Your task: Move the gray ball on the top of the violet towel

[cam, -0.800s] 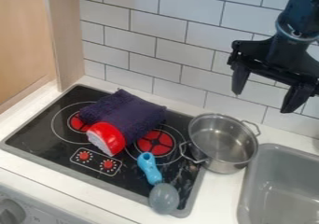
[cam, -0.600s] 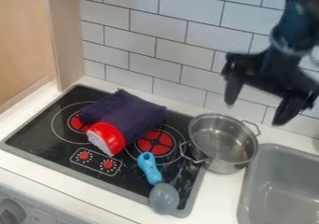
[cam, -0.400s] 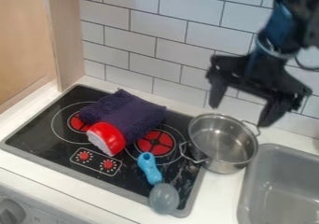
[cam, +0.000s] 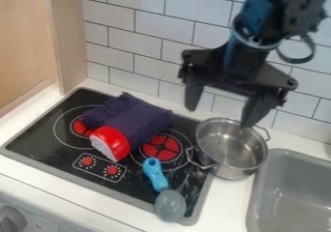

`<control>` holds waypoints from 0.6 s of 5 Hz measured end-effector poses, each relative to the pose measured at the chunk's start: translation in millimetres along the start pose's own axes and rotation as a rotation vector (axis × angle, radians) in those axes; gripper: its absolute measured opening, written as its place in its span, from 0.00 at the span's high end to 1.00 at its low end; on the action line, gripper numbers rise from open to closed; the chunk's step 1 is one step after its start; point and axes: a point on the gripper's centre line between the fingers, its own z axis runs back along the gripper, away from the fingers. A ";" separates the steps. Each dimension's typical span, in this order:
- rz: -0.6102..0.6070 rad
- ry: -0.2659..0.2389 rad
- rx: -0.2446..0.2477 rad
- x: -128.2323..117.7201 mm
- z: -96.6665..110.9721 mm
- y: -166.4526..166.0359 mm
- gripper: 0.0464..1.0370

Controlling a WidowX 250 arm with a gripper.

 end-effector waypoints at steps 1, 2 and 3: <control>0.183 0.078 0.016 -32.7 -10.0 15.7 0.04; 0.323 0.114 0.003 -52.0 -18.2 24.2 0.04; 0.401 0.132 -0.014 -63.9 -33.8 29.8 0.04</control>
